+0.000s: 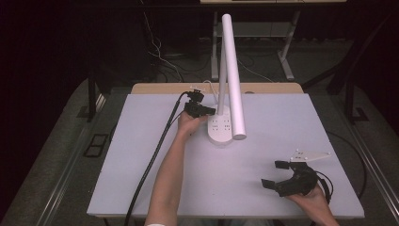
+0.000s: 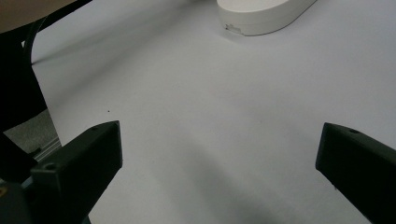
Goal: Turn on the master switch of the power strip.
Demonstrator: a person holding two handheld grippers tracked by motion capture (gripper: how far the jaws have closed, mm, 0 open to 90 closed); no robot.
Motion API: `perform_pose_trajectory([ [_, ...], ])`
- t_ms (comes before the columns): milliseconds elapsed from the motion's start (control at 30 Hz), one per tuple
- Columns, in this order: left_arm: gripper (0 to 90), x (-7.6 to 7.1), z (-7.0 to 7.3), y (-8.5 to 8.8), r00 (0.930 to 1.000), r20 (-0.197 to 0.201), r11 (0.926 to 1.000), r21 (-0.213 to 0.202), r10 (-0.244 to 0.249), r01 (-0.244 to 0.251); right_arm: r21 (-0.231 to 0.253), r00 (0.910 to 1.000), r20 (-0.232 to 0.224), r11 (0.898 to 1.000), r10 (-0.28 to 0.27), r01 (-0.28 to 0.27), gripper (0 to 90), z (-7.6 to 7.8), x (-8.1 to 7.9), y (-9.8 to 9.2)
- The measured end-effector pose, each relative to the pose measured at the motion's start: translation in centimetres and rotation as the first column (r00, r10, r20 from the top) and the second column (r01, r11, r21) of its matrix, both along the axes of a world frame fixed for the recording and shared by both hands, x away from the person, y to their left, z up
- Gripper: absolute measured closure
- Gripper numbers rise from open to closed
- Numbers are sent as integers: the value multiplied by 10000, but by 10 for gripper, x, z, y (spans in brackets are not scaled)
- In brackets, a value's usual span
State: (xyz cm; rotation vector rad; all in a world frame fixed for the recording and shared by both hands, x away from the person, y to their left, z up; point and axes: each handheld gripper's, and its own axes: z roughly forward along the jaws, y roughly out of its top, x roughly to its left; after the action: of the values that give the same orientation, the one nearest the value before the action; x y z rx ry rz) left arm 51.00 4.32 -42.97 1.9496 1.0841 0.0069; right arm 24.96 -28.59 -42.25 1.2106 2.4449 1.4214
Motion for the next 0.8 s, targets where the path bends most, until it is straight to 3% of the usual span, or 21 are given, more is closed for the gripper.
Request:
perform_pose_trajectory([
  [133, 900, 1, 2, 1, 10000, 96, 9996, 285, 18, -21, -40, 10000, -8, 10000, 31, -31, 0, 0, 0, 0],
  [200, 900, 2, 1, 1, 9999, -15, 9998, 100, 151, -151, -40, 10000, -5, 10000, 34, -34, 0, 0, 0, 0],
  [433, 900, 4, -1, 3, 9996, -56, 9996, 87, -261, 262, -23, 10000, 33, 10000, -11, 11, 0, 0, -1, 0],
  [533, 900, 3, -2, 2, 9998, -113, 9998, 35, -170, 171, -39, 10000, -4, 10000, -10, 10, 0, 0, 0, -1],
  [700, 900, 5, -2, 2, 9988, 12, 9984, 303, -485, 484, 3, 10000, 17, 10000, -77, 77, 0, 0, 0, -2],
  [800, 900, 5, 0, -1, 9983, 56, 9959, 712, -572, 566, 73, 9999, 40, 9999, -140, 140, 0, 1, 0, -5],
])
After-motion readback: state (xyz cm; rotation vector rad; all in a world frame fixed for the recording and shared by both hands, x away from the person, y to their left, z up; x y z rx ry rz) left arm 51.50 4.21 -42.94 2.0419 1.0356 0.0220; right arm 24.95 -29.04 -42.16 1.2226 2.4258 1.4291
